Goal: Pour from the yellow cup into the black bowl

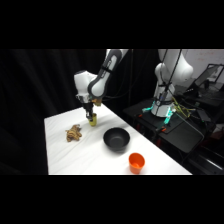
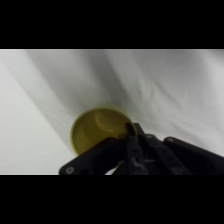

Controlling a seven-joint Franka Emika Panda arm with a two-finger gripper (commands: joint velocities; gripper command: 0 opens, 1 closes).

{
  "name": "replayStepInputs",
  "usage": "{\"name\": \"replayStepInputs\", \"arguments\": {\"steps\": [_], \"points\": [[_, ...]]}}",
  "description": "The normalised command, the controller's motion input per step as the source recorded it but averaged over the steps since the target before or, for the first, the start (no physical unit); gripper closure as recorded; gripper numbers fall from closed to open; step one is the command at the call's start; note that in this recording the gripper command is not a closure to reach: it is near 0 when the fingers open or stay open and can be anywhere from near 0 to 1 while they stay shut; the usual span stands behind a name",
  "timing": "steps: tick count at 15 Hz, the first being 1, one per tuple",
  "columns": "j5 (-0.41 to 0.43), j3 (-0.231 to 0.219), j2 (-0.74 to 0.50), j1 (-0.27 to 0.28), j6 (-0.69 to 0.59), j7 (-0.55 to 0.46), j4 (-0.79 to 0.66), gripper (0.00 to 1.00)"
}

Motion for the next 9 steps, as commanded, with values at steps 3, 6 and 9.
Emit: {"name": "replayStepInputs", "arguments": {"steps": [3, 6, 9], "points": [[0.154, 0.089, 0.08, -0.096, -0.03, -0.19, 0.14, 0.0], [0.12, 0.063, 0.03, -0.066, -0.05, -0.17, 0.12, 0.0], [0.1, 0.048, -0.04, -0.04, -0.08, -0.15, 0.09, 0.0]]}}
